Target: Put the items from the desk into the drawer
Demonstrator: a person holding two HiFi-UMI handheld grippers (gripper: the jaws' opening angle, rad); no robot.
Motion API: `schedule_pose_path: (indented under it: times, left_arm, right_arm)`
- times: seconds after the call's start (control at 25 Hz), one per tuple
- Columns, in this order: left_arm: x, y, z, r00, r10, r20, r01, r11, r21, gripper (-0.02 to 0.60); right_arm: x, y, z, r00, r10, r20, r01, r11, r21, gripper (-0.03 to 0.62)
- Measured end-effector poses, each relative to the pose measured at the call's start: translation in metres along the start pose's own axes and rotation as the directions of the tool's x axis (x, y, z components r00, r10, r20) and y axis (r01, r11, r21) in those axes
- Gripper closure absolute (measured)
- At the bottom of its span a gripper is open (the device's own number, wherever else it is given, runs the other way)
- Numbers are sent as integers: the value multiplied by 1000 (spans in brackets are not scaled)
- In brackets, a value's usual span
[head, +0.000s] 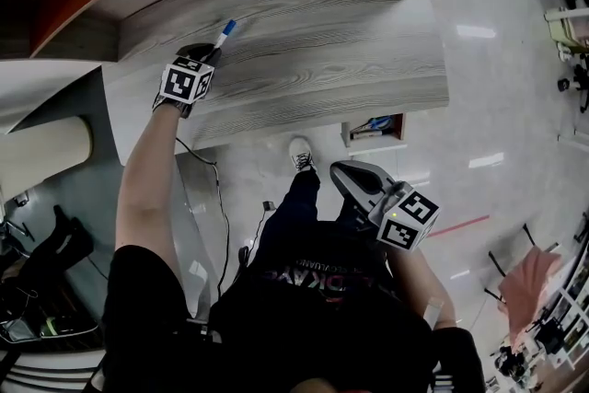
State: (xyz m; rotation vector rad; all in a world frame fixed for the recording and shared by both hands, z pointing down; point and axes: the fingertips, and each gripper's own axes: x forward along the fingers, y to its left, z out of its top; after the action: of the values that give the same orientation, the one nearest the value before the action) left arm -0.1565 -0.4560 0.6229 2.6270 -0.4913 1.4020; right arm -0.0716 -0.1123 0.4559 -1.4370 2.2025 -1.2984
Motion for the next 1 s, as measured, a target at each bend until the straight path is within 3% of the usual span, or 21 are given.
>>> schedule_pose_path:
  times: [0.28,0.6,0.84,1.0]
  left_arm:
    - [-37,-49,49,977,-37,209,52,996,-67,508]
    - [-83,-139,99,901,-138,412,212,967,-140,508]
    - [-115,-206,113,849,-222,480,326,934,-145,508]
    - [-127,-238,116,834,-273,480,369,922,-116,508]
  right_arm:
    - [-11,-7,15,999,4,34,-3,1000,-29,577]
    - [-22,-18,37,996,6,89,1,997,-79,577]
    - [-37,-15,56,987,-14,162,33,993,-111,577]
    - [-49,-15,69,976,-38,216,68,989,-132,577]
